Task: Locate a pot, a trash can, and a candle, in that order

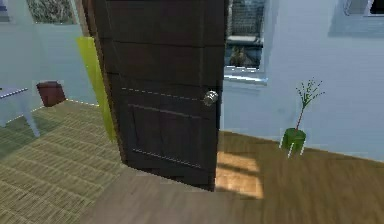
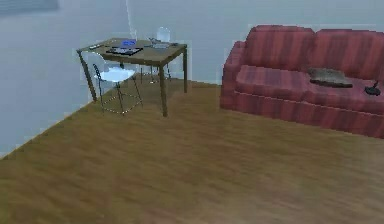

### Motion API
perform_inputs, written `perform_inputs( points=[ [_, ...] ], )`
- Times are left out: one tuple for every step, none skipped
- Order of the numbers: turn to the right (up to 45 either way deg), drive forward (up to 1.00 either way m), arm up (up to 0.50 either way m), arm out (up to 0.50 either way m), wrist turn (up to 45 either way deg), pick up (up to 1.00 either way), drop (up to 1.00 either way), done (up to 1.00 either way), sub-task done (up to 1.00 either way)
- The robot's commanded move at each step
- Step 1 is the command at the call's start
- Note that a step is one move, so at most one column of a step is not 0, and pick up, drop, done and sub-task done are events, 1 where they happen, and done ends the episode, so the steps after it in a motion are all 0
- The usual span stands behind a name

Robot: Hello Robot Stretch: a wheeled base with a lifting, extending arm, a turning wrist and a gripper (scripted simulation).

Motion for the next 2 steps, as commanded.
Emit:
perform_inputs(
  points=[
    [-45.0, 0.00, 0.00, 0.00, 0.0, 0.00, 0.00, 0.00, 0.00],
    [-21.0, 0.00, 0.00, 0.00, 0.0, 0.00, 0.00, 0.00, 0.00]
  ],
)
